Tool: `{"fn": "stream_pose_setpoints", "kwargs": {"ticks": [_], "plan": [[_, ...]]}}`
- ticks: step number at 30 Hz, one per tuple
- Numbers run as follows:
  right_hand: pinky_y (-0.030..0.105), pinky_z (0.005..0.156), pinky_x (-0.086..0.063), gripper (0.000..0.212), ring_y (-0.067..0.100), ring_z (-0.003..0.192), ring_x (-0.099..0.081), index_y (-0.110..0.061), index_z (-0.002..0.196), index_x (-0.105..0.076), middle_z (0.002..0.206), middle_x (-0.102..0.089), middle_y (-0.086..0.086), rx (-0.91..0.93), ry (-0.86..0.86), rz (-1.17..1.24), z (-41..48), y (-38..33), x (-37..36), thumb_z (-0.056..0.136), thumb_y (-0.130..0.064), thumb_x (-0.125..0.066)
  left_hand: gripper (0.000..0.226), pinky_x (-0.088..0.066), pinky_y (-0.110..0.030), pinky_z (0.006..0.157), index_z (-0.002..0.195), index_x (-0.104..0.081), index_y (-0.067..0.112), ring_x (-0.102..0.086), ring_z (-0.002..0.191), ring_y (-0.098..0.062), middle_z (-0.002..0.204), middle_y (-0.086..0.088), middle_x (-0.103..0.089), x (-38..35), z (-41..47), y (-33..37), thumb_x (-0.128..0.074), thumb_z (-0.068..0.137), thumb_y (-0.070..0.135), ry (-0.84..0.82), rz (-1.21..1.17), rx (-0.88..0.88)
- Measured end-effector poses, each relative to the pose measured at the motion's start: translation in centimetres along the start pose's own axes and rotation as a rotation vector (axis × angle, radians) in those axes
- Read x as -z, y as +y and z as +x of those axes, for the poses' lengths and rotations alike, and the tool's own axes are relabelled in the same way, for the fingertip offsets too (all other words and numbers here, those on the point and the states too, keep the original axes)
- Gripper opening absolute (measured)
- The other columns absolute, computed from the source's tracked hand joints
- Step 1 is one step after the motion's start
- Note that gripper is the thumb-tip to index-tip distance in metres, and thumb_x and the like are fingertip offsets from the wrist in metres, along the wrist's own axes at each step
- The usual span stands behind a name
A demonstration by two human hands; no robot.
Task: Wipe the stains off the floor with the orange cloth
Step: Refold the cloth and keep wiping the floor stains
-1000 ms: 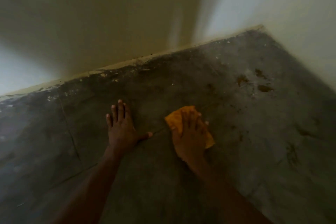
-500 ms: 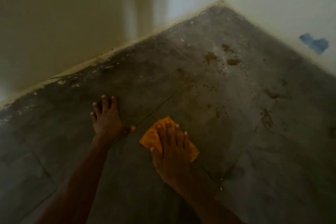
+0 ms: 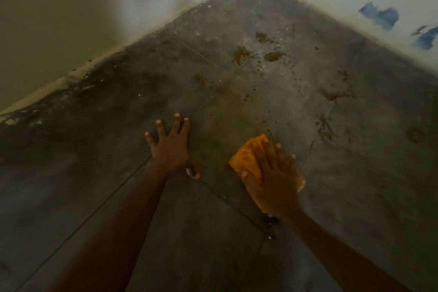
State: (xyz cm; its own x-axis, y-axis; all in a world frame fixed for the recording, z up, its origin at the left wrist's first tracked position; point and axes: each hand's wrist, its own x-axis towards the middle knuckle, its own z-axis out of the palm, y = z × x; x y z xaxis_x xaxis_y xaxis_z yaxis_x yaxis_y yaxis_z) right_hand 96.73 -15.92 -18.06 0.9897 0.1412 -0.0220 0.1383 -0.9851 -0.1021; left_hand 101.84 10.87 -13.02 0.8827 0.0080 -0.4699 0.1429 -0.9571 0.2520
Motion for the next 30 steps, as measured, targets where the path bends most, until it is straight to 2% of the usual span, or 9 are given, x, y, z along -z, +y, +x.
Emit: {"fn": "stream_pose_setpoints", "kwargs": {"ticks": [3, 7, 12, 15, 18, 20, 25, 28, 30], "plan": [[0.062, 0.121, -0.004, 0.08, 0.036, 0.153, -0.011, -0.03, 0.158, -0.015, 0.167, -0.014, 0.004, -0.226, 0.013, -0.002, 8.7, 3.8, 0.9, 0.091, -0.074, -0.016, 0.138, -0.002, -0.079, 0.104, 0.151, 0.019, 0.028, 0.023, 0.14, -0.051, 0.158, 0.003, 0.029, -0.4, 1.4, 0.5, -0.086, 0.061, 0.04, 0.035, 0.007, 0.012], [0.064, 0.12, 0.002, 0.078, 0.04, 0.153, -0.001, -0.026, 0.159, -0.009, 0.168, -0.004, 0.01, -0.326, 0.023, 0.132, 20.2, -0.5, 1.5, 0.095, -0.071, -0.016, 0.129, -0.004, -0.08, 0.103, 0.151, 0.017, 0.032, 0.021, 0.14, -0.054, 0.158, 0.005, 0.03, -0.7, 1.5, 0.6, -0.081, 0.068, 0.039, 0.068, 0.011, 0.011], [0.057, 0.122, -0.007, 0.069, 0.031, 0.154, -0.01, -0.033, 0.159, -0.012, 0.168, -0.01, 0.0, 0.151, 0.004, 0.09, 11.7, -3.5, 1.0, 0.097, -0.062, -0.019, 0.132, -0.006, -0.079, 0.104, 0.15, 0.019, 0.033, 0.02, 0.141, -0.052, 0.157, 0.007, 0.031, 0.3, 0.8, 0.7, -0.081, 0.064, 0.044, 0.025, 0.031, 0.027], [0.06, 0.121, -0.008, 0.068, 0.03, 0.153, -0.016, -0.036, 0.157, -0.016, 0.167, -0.017, -0.002, 0.095, -0.019, 0.061, 9.1, 2.0, 1.0, 0.095, -0.063, -0.019, 0.13, -0.007, -0.079, 0.105, 0.151, 0.018, 0.031, 0.019, 0.141, -0.052, 0.158, 0.007, 0.03, 0.2, 0.7, 1.1, -0.08, 0.065, 0.041, 0.009, 0.03, 0.019], [0.06, 0.122, 0.0, 0.068, 0.034, 0.154, -0.007, -0.032, 0.158, -0.012, 0.168, -0.008, 0.002, -0.125, -0.034, 0.097, 17.0, 2.1, 2.0, 0.099, -0.063, -0.019, 0.127, -0.004, -0.08, 0.104, 0.151, 0.019, 0.03, 0.022, 0.14, -0.053, 0.157, 0.006, 0.033, -0.4, 1.3, 1.2, -0.077, 0.069, 0.04, 0.057, 0.02, 0.034], [0.064, 0.12, 0.0, 0.067, 0.038, 0.153, -0.004, -0.029, 0.159, -0.011, 0.168, -0.005, 0.006, -0.152, -0.047, 0.156, 23.8, -1.2, 2.4, 0.101, -0.061, -0.023, 0.13, -0.002, -0.08, 0.103, 0.15, 0.022, 0.031, 0.025, 0.139, -0.053, 0.155, 0.006, 0.035, -0.7, 1.8, 1.2, -0.079, 0.068, 0.039, 0.074, 0.03, 0.052], [0.057, 0.122, 0.006, 0.066, 0.035, 0.154, 0.0, -0.029, 0.159, -0.009, 0.168, -0.002, 0.005, 0.117, -0.099, 0.163, 28.4, -12.0, 2.1, 0.102, -0.058, -0.024, 0.126, -0.004, -0.079, 0.104, 0.148, 0.024, 0.035, 0.025, 0.14, -0.051, 0.154, 0.008, 0.038, -1.4, 2.2, 0.5, -0.076, 0.071, 0.04, 0.083, 0.037, 0.042], [0.054, 0.123, -0.003, 0.067, 0.029, 0.154, -0.012, -0.035, 0.157, -0.016, 0.167, -0.013, -0.002, 0.395, -0.064, 0.074, 22.1, -9.6, 0.8, 0.096, -0.061, -0.016, 0.118, -0.004, -0.079, 0.104, 0.148, 0.024, 0.035, 0.025, 0.139, -0.052, 0.154, 0.007, 0.037, -1.6, 2.2, 0.6, -0.071, 0.078, 0.036, 0.071, 0.023, 0.037], [0.055, 0.122, -0.002, 0.072, 0.029, 0.153, -0.015, -0.034, 0.157, -0.019, 0.167, -0.016, -0.003, 0.358, -0.053, 0.044, 22.8, -6.6, 0.7, 0.092, -0.064, -0.01, 0.117, -0.003, -0.079, 0.104, 0.149, 0.022, 0.034, 0.024, 0.139, -0.053, 0.155, 0.006, 0.036, -1.4, 1.8, 0.5, -0.071, 0.078, 0.035, 0.09, 0.028, 0.052]]}}
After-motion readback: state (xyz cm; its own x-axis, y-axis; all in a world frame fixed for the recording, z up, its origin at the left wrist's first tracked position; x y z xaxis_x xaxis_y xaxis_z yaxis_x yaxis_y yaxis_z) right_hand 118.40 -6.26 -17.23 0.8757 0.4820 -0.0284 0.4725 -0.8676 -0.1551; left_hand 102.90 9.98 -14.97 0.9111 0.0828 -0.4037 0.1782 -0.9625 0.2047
